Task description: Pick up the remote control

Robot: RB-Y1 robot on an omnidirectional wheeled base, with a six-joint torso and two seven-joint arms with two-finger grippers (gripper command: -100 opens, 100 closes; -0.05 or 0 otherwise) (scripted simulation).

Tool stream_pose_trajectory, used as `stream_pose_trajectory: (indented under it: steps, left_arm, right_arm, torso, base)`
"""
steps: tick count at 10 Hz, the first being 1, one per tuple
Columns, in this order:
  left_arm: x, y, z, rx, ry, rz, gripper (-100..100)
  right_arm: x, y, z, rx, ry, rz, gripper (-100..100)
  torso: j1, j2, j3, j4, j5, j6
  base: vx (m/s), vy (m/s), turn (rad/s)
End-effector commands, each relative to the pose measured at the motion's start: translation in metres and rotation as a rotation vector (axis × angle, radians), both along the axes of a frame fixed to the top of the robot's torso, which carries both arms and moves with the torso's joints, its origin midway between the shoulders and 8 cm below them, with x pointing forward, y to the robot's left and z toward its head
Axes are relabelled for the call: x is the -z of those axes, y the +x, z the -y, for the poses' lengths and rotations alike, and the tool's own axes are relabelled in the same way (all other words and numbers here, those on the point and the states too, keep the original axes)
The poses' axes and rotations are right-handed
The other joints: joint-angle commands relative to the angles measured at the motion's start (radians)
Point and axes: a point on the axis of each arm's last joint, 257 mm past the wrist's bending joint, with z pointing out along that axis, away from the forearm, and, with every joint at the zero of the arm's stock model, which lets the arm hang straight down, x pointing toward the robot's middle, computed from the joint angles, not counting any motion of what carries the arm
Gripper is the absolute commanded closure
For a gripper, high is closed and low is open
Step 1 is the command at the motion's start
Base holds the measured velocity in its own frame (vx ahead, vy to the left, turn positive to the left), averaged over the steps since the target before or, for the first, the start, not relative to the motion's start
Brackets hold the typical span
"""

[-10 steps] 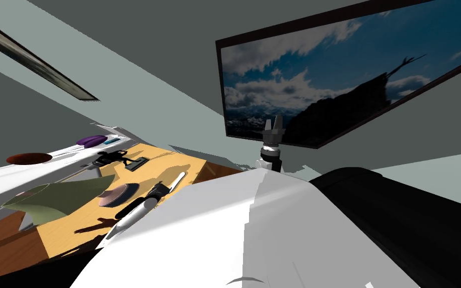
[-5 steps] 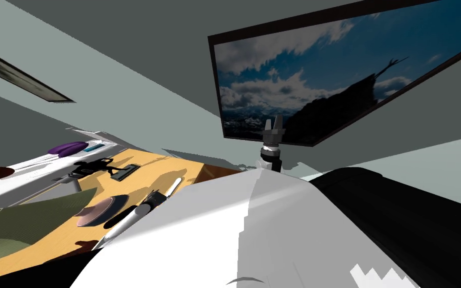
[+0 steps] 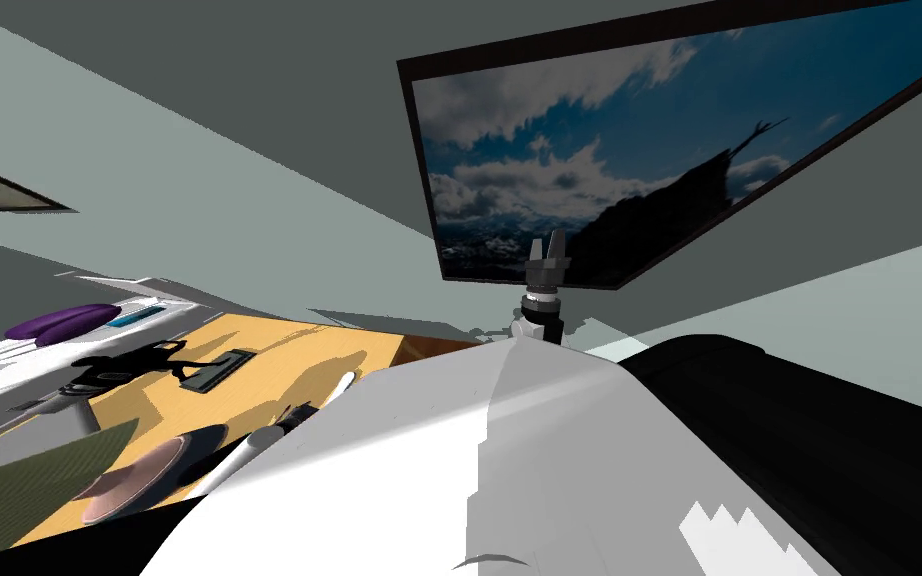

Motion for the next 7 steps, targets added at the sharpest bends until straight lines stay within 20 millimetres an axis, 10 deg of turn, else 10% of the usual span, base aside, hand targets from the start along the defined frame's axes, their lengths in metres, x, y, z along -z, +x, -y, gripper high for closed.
stream_pose_trajectory:
  steps: [1,7]
  left_arm:
    - [0.006,-0.033,-0.001,-0.076,-0.057,-0.042,-100]
    - [0.02,-0.11,0.012,-0.257,-0.219,-0.152,-100]
  right_arm:
    - [0.0,0.0,0.0,0.0,0.0,0.0,0]
    - [0.0,0.0,0.0,0.0,0.0,0.0,0]
  torso:
    - [0.0,0.0,0.0,0.0,0.0,0.0]
    - [0.0,0.001,0.001,0.0,0.0,0.0]
  base:
    - [0.075,0.029,-0.168]
    - [0.062,0.027,-0.133]
